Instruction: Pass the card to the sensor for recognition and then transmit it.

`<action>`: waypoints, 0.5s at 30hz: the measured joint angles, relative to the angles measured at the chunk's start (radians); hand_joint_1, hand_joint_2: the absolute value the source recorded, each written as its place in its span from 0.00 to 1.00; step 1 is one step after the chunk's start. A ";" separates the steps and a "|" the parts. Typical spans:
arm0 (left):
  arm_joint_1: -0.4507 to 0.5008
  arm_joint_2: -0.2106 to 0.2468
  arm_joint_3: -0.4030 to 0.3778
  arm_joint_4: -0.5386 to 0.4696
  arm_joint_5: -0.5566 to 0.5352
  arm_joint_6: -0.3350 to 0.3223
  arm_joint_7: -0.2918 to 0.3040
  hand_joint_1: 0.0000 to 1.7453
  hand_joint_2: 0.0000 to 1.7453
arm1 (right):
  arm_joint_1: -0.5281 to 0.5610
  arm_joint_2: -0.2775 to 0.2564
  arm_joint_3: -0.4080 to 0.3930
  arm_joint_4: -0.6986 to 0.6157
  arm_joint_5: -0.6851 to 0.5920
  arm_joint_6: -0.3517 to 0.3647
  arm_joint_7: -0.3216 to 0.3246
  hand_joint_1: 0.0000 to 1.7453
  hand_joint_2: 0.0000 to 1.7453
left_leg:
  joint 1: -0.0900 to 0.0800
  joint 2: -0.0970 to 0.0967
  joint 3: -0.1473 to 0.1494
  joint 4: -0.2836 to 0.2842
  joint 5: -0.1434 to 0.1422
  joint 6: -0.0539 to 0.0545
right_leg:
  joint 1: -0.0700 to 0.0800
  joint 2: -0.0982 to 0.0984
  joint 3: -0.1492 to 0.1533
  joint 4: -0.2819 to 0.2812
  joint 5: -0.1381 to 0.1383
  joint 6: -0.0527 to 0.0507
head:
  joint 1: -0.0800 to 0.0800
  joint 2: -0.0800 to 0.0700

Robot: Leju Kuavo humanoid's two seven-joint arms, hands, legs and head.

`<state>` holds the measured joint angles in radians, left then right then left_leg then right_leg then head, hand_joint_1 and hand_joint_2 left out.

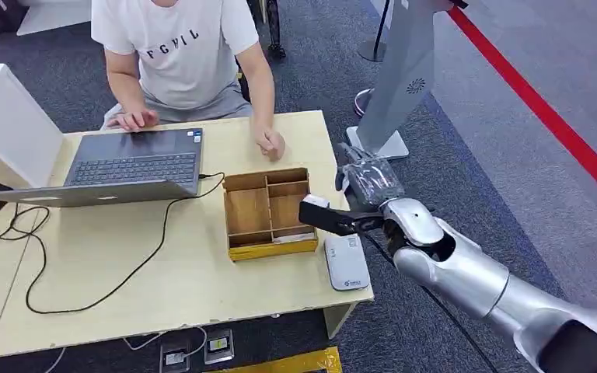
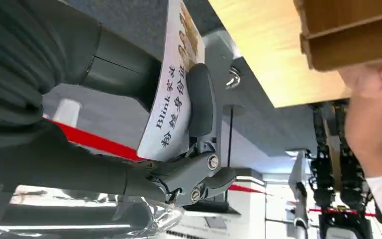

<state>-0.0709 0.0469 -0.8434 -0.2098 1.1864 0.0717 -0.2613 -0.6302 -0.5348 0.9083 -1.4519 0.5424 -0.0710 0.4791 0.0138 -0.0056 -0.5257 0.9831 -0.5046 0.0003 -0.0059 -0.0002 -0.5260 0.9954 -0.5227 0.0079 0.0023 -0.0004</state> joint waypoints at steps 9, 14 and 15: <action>0.000 0.000 0.000 0.001 0.000 0.000 0.000 0.00 0.00 | 0.113 -0.014 -0.062 0.020 -0.010 -0.029 -0.043 1.00 1.00 | 0.000 0.000 0.000 0.000 0.000 0.000 | 0.000 0.000 0.000 0.000 0.000 0.000 | 0.000 0.000; 0.000 0.000 0.000 0.001 0.000 -0.002 0.000 0.00 0.00 | 0.141 -0.011 -0.095 0.031 0.005 -0.024 -0.058 1.00 1.00 | 0.000 0.000 0.000 0.000 0.000 0.000 | 0.000 0.000 0.000 0.000 0.000 0.000 | 0.000 0.000; 0.000 0.000 0.000 0.001 0.000 -0.002 -0.001 0.00 0.00 | 0.143 -0.011 -0.098 0.033 0.005 -0.021 -0.058 1.00 1.00 | 0.000 0.000 0.000 0.000 0.000 0.000 | 0.000 0.000 0.000 0.000 0.000 0.000 | 0.000 0.000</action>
<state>-0.0711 0.0473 -0.8434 -0.2090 1.1860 0.0702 -0.2625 -0.4869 -0.5455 0.8099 -1.4191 0.5474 -0.0920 0.4208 0.0138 -0.0055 -0.5257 0.9831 -0.5046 0.0003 -0.0059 -0.0001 -0.5260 0.9955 -0.5227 0.0079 0.0027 -0.0004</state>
